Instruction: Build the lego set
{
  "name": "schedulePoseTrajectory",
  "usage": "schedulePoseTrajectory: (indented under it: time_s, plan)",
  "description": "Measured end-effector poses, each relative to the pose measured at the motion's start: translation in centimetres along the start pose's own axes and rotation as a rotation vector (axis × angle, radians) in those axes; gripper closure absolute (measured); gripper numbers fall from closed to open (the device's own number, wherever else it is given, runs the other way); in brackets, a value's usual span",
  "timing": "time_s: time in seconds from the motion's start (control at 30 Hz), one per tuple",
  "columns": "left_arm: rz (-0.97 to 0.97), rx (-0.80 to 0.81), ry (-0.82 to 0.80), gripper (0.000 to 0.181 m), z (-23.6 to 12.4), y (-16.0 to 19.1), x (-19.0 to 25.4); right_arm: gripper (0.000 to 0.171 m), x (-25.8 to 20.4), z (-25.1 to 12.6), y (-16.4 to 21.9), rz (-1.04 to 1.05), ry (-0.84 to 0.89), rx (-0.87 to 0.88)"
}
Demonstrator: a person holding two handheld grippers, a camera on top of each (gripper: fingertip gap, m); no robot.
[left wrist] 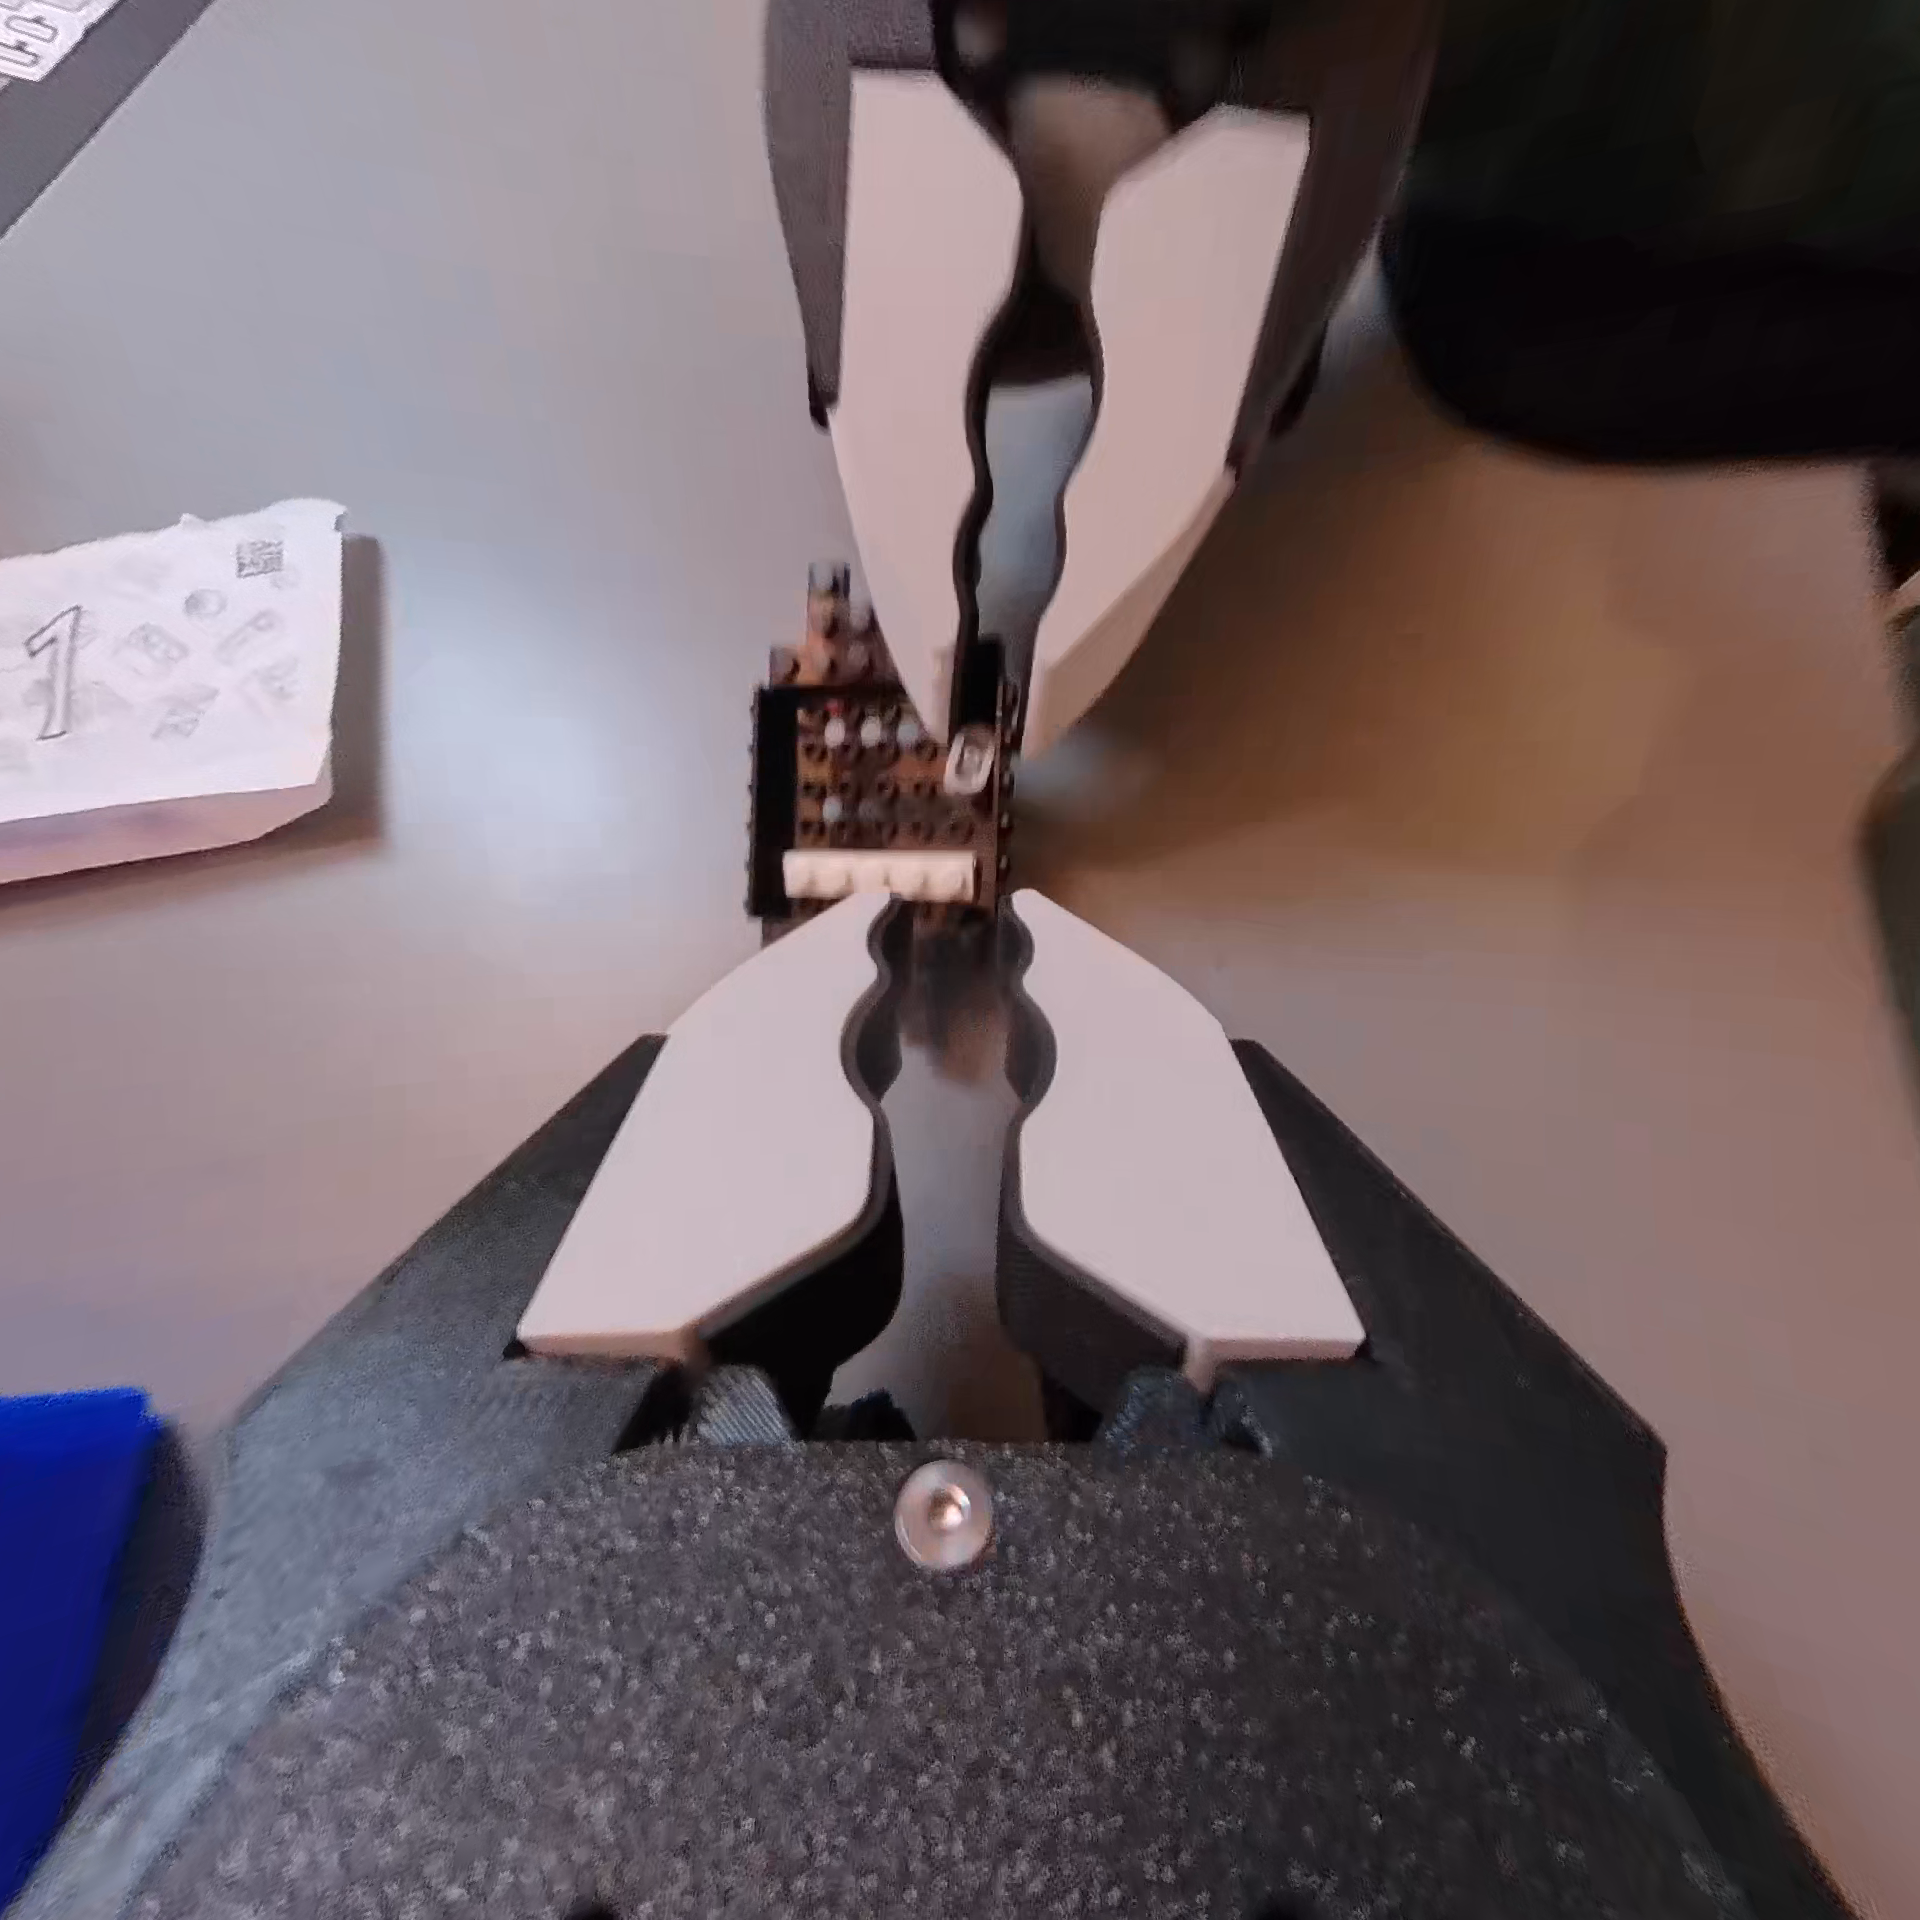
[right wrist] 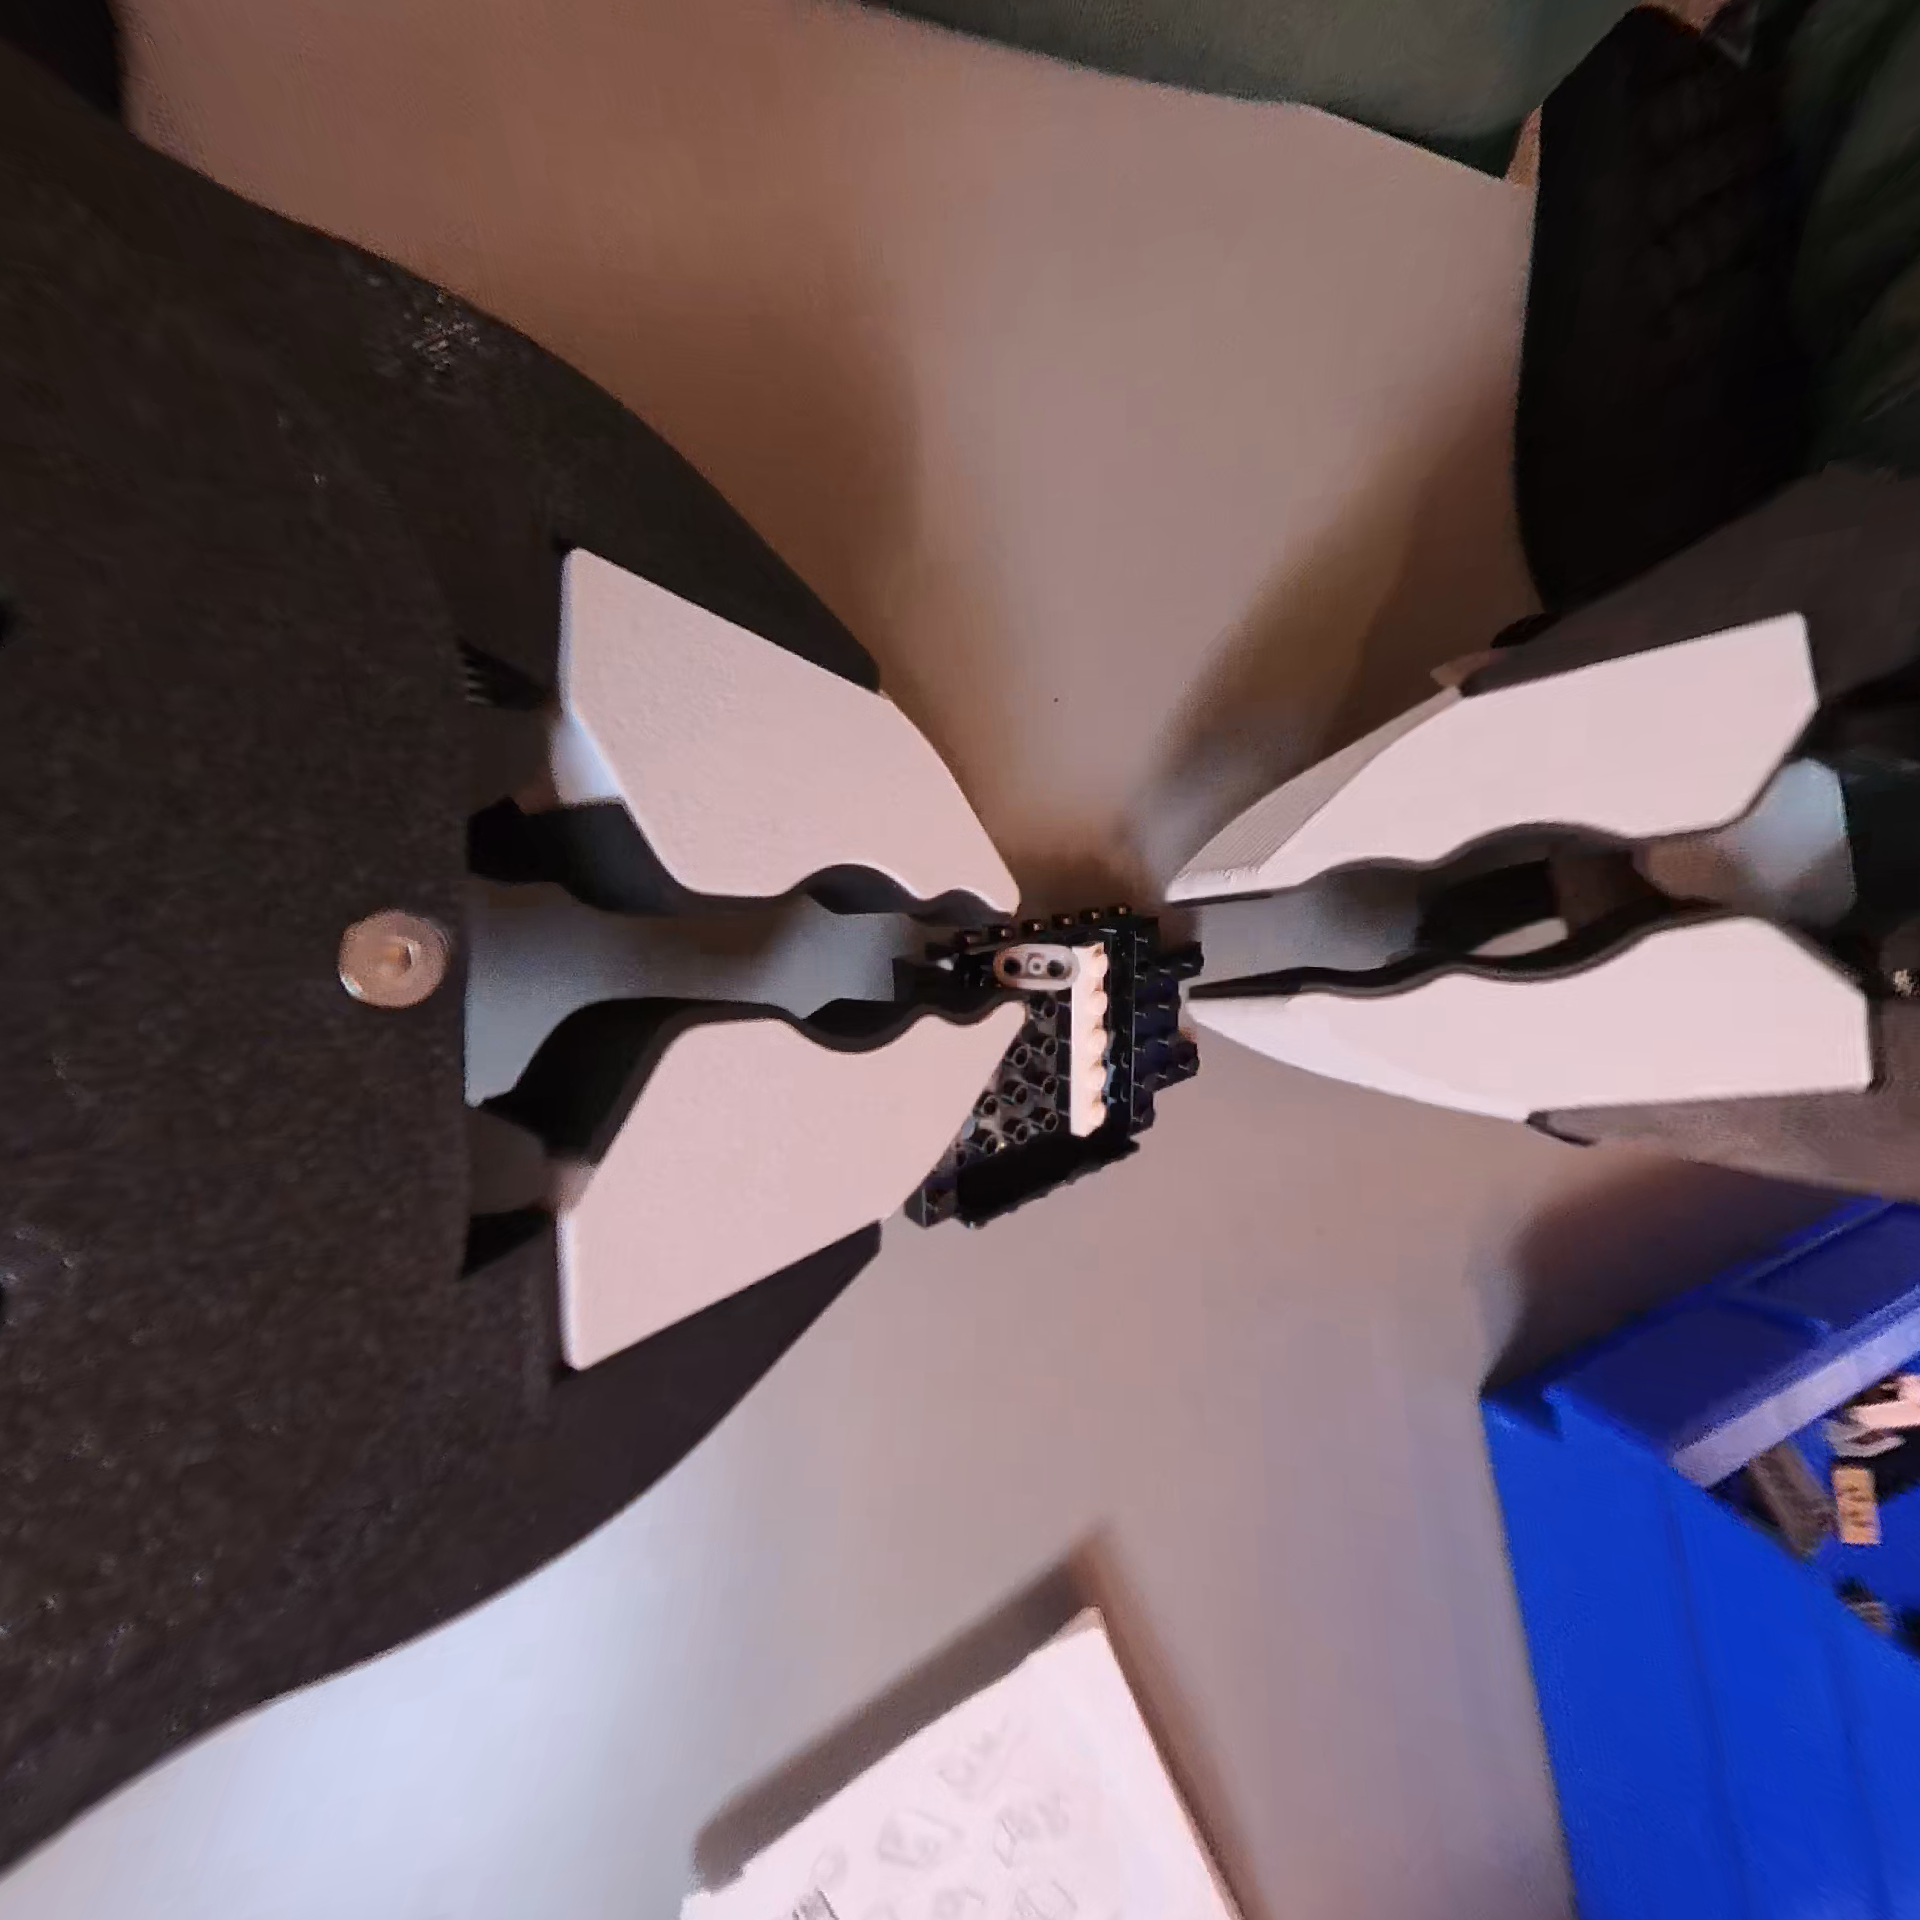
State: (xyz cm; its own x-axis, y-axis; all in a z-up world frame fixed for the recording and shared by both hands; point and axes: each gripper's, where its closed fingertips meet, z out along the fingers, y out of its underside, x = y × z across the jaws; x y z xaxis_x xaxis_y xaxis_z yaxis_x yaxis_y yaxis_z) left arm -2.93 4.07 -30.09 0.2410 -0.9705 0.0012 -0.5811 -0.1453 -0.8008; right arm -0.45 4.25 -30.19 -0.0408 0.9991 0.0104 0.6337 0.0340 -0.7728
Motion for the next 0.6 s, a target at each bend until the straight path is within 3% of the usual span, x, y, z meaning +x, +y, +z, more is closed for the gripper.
schedulePoseTrajectory:
  time_s: [0.2, 0.3, 0.43, 0.6]
  plan:
    - [-0.240, 0.046, 0.149, 0.164, 0.9, -0.6, 1.1, 0.167, -0.6, 0.9, -0.4, -0.143, 0.050, -0.022]
    - [-0.292, 0.014, 0.133, 0.166, 1.1, -0.1, 0.3, 0.167, -0.6, 1.1, -0.2, -0.158, 0.062, -0.045]
    - [-0.308, 0.012, 0.029, 0.170, -0.3, 0.5, -1.8, 0.160, -0.5, 0.4, 0.0, -0.081, 0.028, -0.038]
    - [-0.328, -0.057, -0.247, 0.168, -2.3, 3.0, -6.9, 0.151, -0.1, -1.0, -0.1, 0.005, -0.010, -0.004]
